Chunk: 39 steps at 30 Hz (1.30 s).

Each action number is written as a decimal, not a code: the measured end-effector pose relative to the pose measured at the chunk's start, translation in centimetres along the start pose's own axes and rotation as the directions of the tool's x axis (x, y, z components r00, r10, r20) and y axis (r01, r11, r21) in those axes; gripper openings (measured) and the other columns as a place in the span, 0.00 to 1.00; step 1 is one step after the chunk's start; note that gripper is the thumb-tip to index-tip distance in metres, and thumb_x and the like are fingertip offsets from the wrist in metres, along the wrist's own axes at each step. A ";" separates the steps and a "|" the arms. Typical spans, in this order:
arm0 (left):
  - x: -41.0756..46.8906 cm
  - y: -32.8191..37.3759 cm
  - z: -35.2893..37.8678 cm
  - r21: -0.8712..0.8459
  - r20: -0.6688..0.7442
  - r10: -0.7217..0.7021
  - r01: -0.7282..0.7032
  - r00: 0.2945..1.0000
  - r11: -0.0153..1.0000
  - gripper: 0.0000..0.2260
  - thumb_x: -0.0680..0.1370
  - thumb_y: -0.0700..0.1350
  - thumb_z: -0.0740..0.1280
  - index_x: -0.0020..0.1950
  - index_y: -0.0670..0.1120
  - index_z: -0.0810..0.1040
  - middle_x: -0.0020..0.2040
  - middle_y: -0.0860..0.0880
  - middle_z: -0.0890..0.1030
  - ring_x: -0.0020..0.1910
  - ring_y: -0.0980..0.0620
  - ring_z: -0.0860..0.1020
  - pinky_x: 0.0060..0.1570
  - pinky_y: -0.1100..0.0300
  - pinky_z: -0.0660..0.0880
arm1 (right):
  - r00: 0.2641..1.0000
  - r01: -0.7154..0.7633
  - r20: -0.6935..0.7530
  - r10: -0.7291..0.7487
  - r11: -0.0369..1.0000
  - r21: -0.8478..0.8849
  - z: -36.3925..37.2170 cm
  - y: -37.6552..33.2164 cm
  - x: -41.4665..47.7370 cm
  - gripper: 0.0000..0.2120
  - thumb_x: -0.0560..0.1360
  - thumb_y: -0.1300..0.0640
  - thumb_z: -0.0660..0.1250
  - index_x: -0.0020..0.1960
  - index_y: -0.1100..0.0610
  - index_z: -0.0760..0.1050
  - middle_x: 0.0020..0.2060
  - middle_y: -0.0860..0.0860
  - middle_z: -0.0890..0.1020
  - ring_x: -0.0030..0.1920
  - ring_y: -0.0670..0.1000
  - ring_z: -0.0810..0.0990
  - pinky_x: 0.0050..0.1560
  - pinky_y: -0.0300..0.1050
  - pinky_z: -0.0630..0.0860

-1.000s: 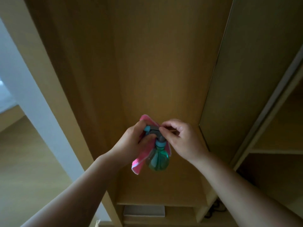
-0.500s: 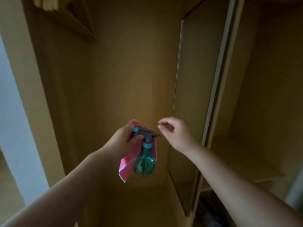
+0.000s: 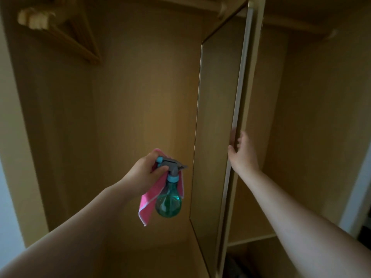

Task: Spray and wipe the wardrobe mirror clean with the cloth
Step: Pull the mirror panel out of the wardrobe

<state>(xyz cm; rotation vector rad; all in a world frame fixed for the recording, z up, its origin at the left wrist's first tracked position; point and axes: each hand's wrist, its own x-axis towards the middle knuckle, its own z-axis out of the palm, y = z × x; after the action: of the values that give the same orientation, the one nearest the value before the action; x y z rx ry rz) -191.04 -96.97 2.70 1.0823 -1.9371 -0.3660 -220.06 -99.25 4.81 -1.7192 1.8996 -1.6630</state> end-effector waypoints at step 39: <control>-10.4 10.9 1.3 0.083 -0.038 -0.088 0.090 0.995 0.992 0.05 0.79 0.43 0.64 0.54 0.50 0.75 0.45 0.54 0.81 0.43 0.57 0.79 0.38 0.65 0.75 | 0.945 0.071 0.322 -0.057 0.997 -0.031 -11.2 0.8 -6.6 0.09 0.76 0.56 0.68 0.55 0.52 0.71 0.46 0.47 0.77 0.46 0.47 0.77 0.34 0.33 0.69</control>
<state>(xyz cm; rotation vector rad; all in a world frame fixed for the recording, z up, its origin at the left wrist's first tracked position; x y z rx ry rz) -195.43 -82.52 2.89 1.2251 -1.8925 -0.3145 -225.66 -87.51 5.10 -1.9465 1.7545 -1.2694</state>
